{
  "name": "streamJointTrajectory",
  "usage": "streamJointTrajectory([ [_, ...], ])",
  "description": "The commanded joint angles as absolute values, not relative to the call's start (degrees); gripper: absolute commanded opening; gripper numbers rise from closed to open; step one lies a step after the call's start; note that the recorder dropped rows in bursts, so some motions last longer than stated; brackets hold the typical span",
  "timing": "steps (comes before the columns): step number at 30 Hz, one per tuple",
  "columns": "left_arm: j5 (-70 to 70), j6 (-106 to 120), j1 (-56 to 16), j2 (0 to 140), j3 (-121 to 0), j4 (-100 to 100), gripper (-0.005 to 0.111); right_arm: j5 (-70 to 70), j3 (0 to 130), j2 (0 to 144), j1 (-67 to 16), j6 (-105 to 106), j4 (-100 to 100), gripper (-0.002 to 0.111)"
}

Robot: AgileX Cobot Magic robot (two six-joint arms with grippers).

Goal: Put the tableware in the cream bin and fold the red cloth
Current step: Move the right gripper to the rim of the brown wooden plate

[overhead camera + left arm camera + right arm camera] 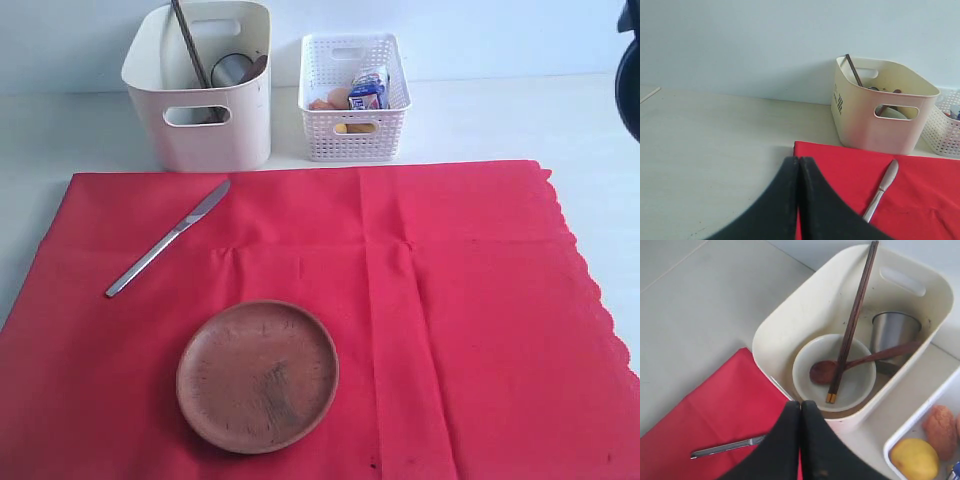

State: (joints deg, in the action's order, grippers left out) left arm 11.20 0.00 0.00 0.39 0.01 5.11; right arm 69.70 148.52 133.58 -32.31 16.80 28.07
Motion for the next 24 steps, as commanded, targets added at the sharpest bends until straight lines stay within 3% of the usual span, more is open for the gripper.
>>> streamJointTrajectory([
  [1,11.3,0.0,0.1,0.0,0.0,5.6,0.003,70.0,148.3,130.7,-34.0,15.8,28.0,0.0],
  [24,11.3,0.0,0.1,0.0,0.0,5.6,0.003,70.0,148.3,129.6,-50.8,6.0,12.1,0.0],
])
